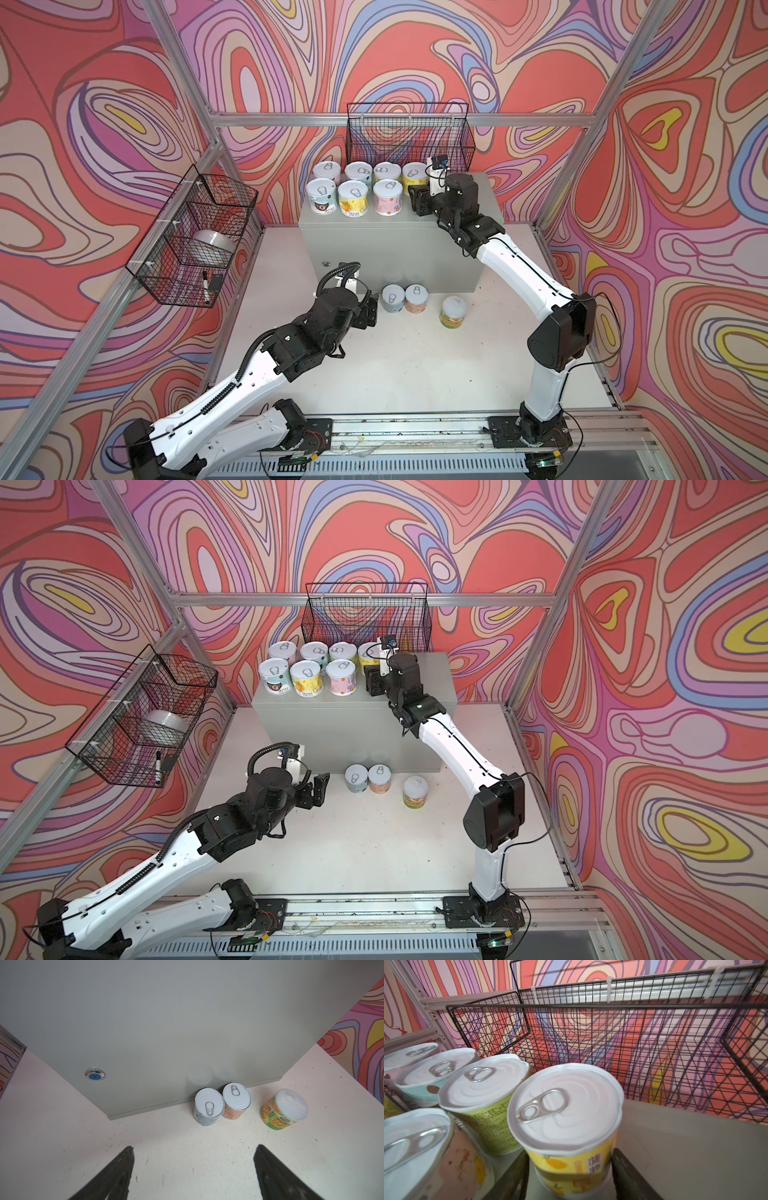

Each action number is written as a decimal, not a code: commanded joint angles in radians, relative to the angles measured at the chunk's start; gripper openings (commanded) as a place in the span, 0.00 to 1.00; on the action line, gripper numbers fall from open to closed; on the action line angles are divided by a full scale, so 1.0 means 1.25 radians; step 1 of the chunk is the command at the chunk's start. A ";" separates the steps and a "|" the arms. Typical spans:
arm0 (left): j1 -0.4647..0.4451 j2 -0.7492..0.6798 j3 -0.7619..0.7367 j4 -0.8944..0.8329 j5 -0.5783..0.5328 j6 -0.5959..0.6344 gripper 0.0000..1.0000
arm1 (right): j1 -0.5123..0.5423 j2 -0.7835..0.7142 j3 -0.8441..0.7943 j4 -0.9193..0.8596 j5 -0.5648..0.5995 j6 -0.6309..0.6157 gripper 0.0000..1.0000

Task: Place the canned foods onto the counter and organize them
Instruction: 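Push the yellow-labelled can into line with the other cans using the right gripper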

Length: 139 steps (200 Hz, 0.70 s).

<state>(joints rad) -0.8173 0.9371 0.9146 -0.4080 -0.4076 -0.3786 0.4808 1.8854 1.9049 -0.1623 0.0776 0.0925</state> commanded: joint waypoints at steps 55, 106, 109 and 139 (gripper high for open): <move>0.003 0.001 -0.023 0.024 0.007 -0.015 0.91 | 0.001 -0.074 -0.102 0.027 -0.053 0.050 0.65; 0.005 -0.007 -0.035 0.026 0.003 -0.018 0.91 | 0.019 -0.085 -0.106 0.014 -0.056 0.035 0.64; 0.005 -0.006 -0.035 0.025 0.003 -0.017 0.91 | 0.020 -0.085 -0.106 0.014 -0.056 0.036 0.64; 0.005 -0.008 -0.036 0.021 0.000 -0.020 0.91 | 0.030 -0.079 -0.102 0.012 -0.061 0.033 0.64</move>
<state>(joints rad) -0.8169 0.9371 0.8806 -0.3954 -0.4004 -0.3794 0.5034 1.8008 1.7912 -0.1120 0.0177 0.1326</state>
